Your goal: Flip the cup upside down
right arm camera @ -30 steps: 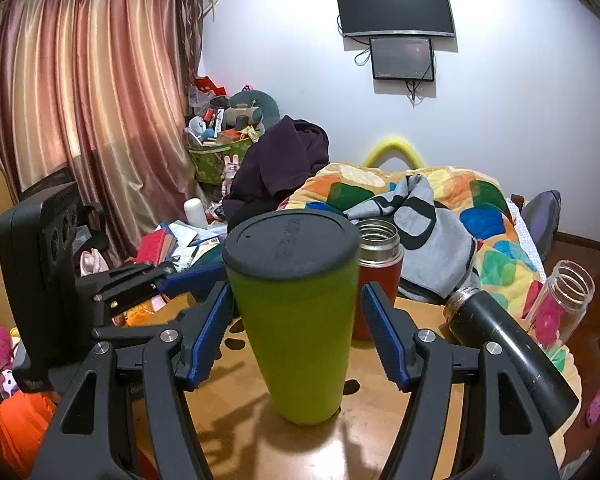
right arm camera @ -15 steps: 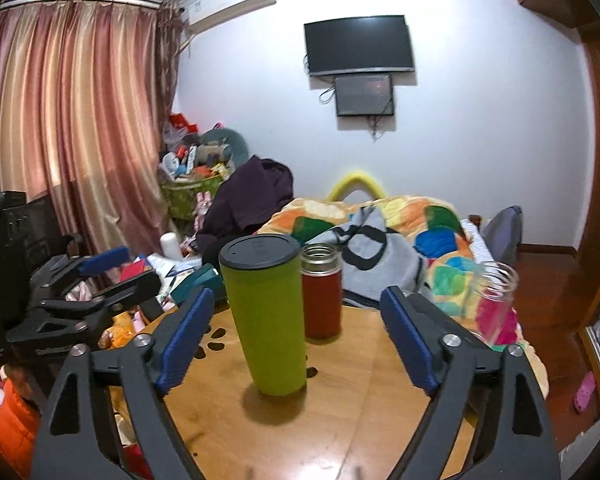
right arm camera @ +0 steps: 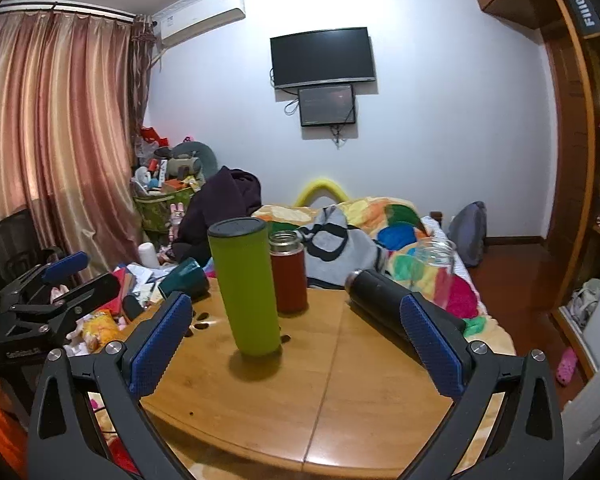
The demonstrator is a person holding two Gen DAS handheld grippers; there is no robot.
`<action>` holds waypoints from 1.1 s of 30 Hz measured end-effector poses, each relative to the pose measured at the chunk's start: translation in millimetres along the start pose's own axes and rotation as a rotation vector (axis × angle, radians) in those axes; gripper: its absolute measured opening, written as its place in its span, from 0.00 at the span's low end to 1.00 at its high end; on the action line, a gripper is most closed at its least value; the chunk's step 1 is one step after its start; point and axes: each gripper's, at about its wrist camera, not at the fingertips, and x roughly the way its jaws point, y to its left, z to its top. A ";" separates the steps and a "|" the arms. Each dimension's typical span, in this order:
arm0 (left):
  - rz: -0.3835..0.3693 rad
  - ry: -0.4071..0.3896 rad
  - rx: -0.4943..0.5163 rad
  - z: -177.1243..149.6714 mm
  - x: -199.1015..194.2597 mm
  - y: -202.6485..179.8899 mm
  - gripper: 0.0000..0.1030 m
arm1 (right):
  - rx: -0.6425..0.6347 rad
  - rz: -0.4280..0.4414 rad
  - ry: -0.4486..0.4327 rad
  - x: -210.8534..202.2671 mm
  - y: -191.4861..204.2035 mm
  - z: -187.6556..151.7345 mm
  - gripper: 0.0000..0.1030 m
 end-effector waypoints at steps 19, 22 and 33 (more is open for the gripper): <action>0.020 -0.018 -0.016 -11.1 -14.4 -5.6 1.00 | -0.005 -0.011 -0.016 -9.1 7.8 -10.4 1.00; 0.019 -0.017 -0.020 -10.9 -14.1 -5.0 1.00 | -0.003 -0.012 -0.012 -7.9 8.0 -11.3 1.00; 0.006 -0.011 -0.019 -11.1 -13.1 -4.7 1.00 | -0.003 -0.012 -0.011 -8.3 8.2 -12.3 1.00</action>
